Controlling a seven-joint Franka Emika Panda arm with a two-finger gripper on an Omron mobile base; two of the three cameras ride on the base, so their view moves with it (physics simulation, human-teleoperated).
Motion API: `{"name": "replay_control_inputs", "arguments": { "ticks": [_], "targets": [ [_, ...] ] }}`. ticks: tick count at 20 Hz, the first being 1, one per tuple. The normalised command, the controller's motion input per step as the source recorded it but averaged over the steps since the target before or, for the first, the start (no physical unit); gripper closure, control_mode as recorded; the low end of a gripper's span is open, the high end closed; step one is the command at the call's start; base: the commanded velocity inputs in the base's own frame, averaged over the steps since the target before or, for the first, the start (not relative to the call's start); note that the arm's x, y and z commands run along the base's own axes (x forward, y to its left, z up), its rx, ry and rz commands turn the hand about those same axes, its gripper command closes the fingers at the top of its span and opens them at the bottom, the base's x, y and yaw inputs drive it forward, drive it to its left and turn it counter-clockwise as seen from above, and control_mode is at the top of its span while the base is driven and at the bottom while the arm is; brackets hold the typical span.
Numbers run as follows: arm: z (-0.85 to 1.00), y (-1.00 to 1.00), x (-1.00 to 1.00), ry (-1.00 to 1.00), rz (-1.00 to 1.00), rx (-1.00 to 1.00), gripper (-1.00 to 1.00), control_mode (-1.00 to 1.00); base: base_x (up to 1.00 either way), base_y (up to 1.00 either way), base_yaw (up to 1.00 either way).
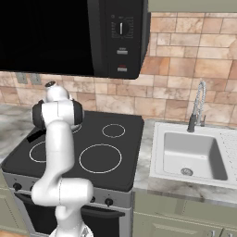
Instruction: Place the pan on the rear left burner on the stove. Then place the tomato and the onion in the pan and turn on the rear left burner.
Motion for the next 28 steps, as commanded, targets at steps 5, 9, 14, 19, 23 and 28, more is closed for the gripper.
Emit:
{"name": "replay_control_inputs", "arguments": {
  "ticks": [5,9,14,19,23,28],
  "targets": [
    [-0.03,-0.16,0.06,0.0,0.0,0.0,1.0,-1.0,0.0,0.0,0.0],
    [-0.05,-0.11,0.02,0.0,0.0,0.0,-1.0,-1.0,0.0,0.0,0.0],
    [-0.12,-0.05,0.06,0.0,0.0,0.02,-1.0,-1.0,0.0,0.0,0.0],
    [-0.11,-0.08,0.03,0.0,0.0,0.04,-1.0,-1.0,0.0,0.0,0.0],
    [0.0,-0.05,0.02,0.0,0.0,0.05,-1.0,-1.0,0.0,0.0,0.0],
    [0.0,0.0,0.0,0.0,0.0,0.07,-1.0,-1.0,0.0,0.0,0.0]
  ]
}}
